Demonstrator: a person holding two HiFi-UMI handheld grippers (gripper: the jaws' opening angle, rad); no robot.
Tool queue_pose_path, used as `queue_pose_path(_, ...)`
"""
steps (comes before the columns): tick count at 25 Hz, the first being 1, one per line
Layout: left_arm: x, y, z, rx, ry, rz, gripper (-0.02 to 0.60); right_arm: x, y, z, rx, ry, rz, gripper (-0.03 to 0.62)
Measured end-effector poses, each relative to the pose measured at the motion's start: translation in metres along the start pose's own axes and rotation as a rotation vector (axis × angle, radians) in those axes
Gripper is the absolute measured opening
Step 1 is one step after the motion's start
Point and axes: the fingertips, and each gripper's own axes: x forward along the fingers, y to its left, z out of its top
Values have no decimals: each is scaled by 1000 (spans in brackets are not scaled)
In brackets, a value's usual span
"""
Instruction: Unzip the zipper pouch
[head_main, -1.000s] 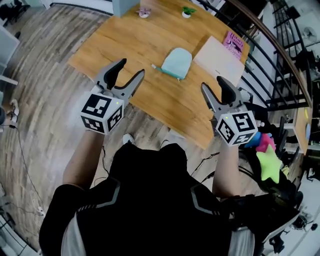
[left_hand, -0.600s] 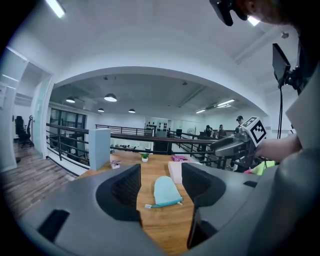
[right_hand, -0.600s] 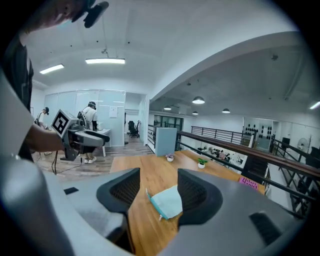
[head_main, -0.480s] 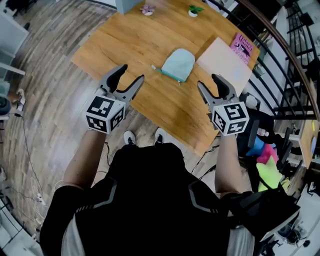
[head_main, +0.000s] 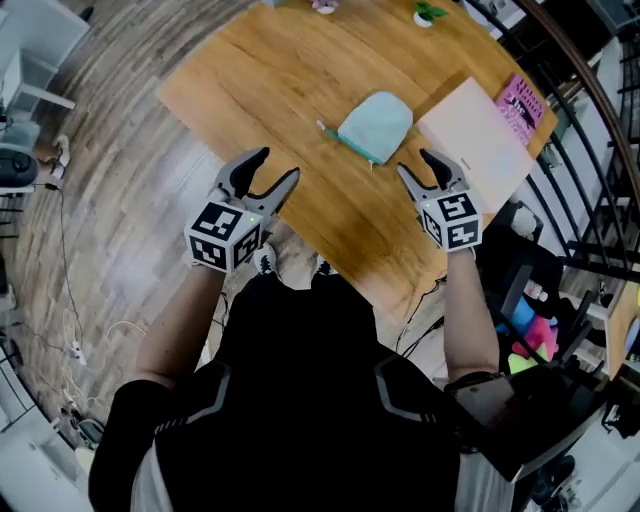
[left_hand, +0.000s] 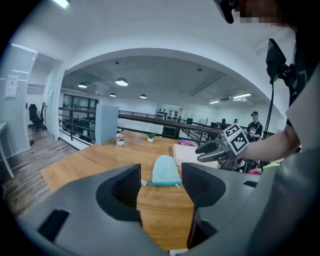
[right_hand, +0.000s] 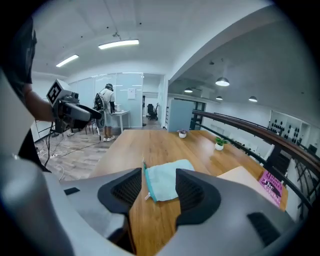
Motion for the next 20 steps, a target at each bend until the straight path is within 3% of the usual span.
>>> queue_pose_path(10, -7, -3, -43, -32, 95, 51, 264, 71, 8, -70, -121, 125, 123, 190)
queue_pose_path(20, -7, -8, -63, -37, 140, 63, 264, 114, 18, -106, -266, 236, 196, 178)
